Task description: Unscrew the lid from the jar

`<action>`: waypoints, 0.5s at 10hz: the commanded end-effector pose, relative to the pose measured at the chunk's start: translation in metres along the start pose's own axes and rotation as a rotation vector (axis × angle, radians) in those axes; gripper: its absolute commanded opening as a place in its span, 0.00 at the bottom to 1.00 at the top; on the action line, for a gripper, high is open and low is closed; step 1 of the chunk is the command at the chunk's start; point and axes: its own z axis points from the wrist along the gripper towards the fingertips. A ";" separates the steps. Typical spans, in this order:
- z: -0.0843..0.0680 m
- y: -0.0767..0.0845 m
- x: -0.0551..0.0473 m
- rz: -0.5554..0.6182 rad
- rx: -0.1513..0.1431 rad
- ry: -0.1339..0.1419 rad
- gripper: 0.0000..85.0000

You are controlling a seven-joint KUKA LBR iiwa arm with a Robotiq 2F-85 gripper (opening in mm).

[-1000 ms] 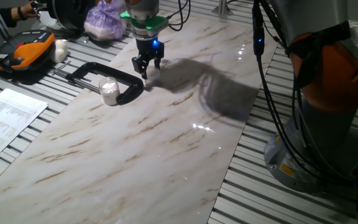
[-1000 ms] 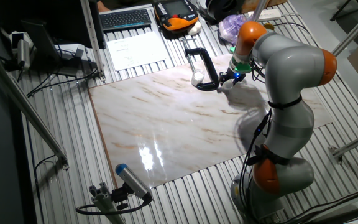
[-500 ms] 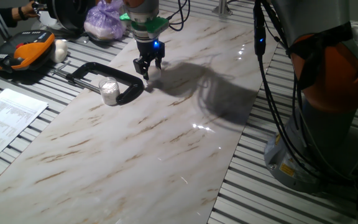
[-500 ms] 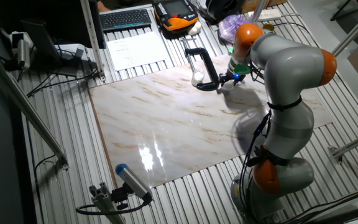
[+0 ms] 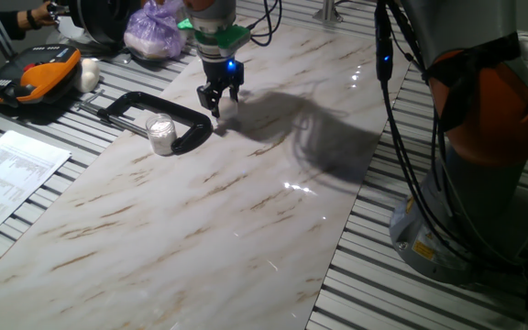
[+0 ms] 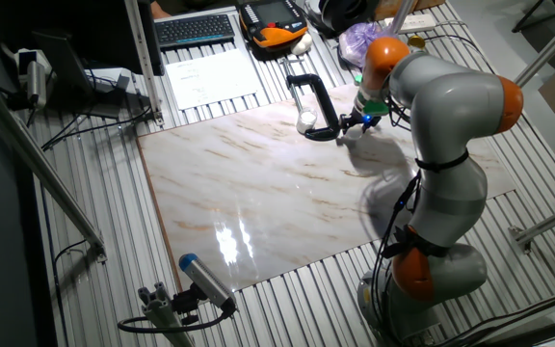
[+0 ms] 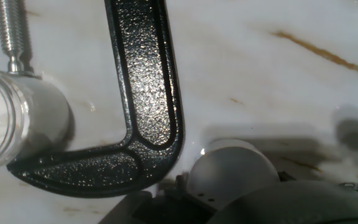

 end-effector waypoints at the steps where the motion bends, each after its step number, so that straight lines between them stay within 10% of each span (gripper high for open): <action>1: 0.000 0.000 0.000 0.011 0.001 -0.007 0.40; 3: 0.000 0.000 0.000 0.036 0.000 -0.015 0.80; 5: 0.000 0.000 -0.001 0.045 -0.002 -0.016 1.00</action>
